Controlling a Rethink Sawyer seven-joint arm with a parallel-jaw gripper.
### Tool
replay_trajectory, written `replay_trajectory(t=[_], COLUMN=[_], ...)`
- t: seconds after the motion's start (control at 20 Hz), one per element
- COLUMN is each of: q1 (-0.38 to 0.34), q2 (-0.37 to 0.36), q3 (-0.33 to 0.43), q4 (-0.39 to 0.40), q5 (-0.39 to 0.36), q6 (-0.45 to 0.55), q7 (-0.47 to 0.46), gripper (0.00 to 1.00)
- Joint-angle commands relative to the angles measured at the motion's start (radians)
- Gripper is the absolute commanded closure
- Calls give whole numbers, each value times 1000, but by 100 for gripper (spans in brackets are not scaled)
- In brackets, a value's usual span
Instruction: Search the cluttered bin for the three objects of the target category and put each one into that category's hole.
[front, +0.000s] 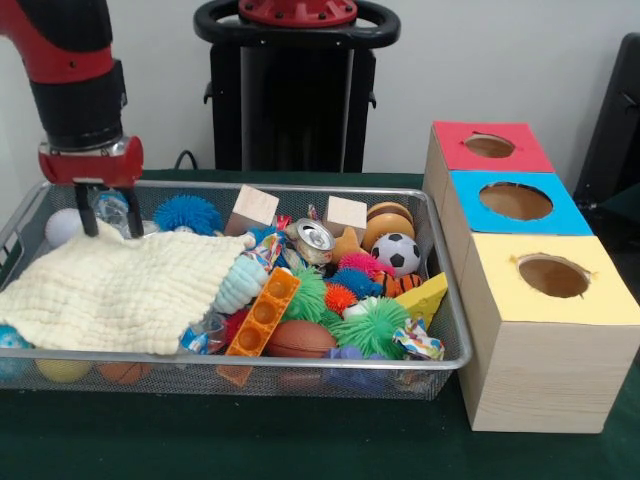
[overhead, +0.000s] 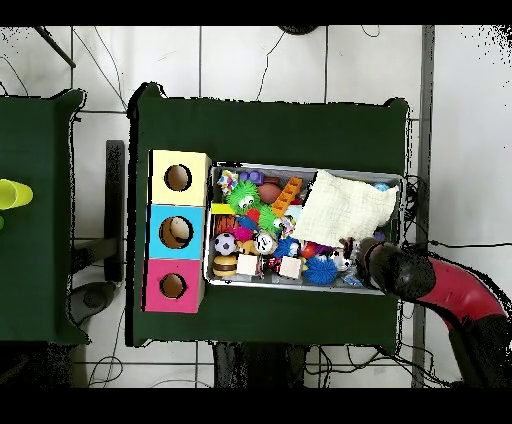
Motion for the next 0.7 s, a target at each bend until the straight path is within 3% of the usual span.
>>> replay_trajectory(t=[0.05,0.5,0.7], q1=[-23,-3,3], q2=[148,207,175], q3=[76,57,60], q4=[-90,-151,-144], q5=[-119,-160,-157], q6=[6,56,79], q7=[-177,-171,-164], gripper=[0,0,0])
